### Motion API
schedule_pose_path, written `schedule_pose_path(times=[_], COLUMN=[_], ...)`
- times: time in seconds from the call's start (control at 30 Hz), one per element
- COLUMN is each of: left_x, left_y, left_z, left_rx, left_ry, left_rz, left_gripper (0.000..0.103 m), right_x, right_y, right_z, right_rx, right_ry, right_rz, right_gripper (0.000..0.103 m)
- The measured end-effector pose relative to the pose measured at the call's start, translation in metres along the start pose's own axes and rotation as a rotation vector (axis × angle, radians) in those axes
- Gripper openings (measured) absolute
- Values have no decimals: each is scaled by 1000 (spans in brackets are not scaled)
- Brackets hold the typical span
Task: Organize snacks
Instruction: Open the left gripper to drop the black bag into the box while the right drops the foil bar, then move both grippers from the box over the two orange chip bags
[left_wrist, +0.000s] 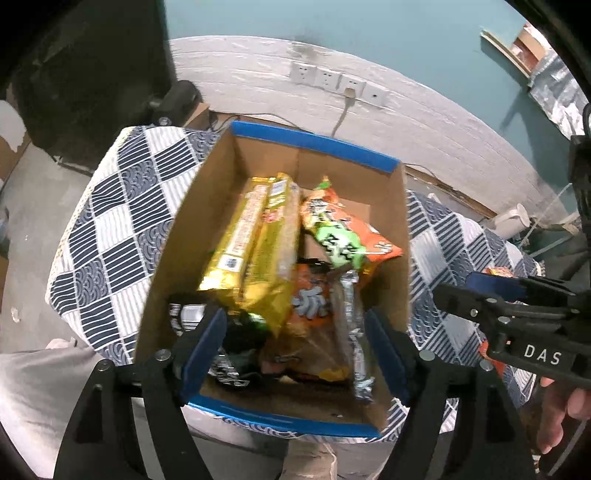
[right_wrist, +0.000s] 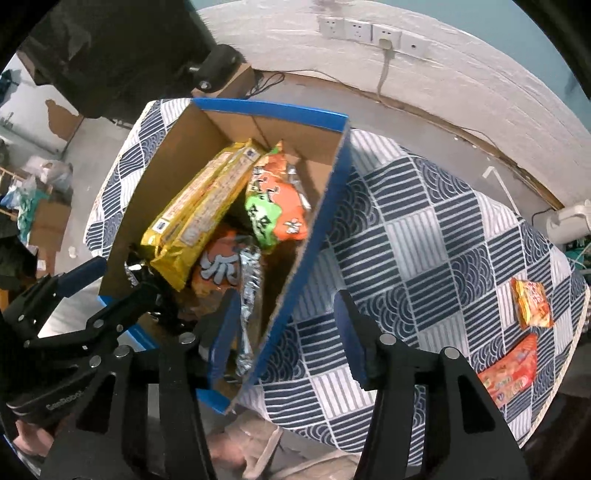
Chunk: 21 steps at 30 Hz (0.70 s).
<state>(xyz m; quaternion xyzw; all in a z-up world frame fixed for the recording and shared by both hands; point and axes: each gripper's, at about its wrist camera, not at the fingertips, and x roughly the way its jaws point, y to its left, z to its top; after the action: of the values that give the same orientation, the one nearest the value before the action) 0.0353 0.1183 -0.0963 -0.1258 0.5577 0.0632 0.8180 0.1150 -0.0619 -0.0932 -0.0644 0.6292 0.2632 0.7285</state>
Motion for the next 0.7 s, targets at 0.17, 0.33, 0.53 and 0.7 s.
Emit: schedule_pose_path(times=[0.17,0.33,0.53,0.7], left_x=[5,10,26,39], left_y=[-23,-48,-83,-111], left_z=[-3,-8,-14,-20], left_rx=[45,74,130,181], left_ry=[6,15,43,67], left_rz=[5,-9,0,2], left_gripper=[79,79,79,79], right_x=[-7,-13,-14,-17], right_y=[-25,-57,-99,-135], right_z=[-12,-26,-48,-70], right_rx=[40,94,168,229], right_ry=[-11,-14,1,15], right_rz=[-24,-40,-55,-60], right_gripper=[61,62,66,67])
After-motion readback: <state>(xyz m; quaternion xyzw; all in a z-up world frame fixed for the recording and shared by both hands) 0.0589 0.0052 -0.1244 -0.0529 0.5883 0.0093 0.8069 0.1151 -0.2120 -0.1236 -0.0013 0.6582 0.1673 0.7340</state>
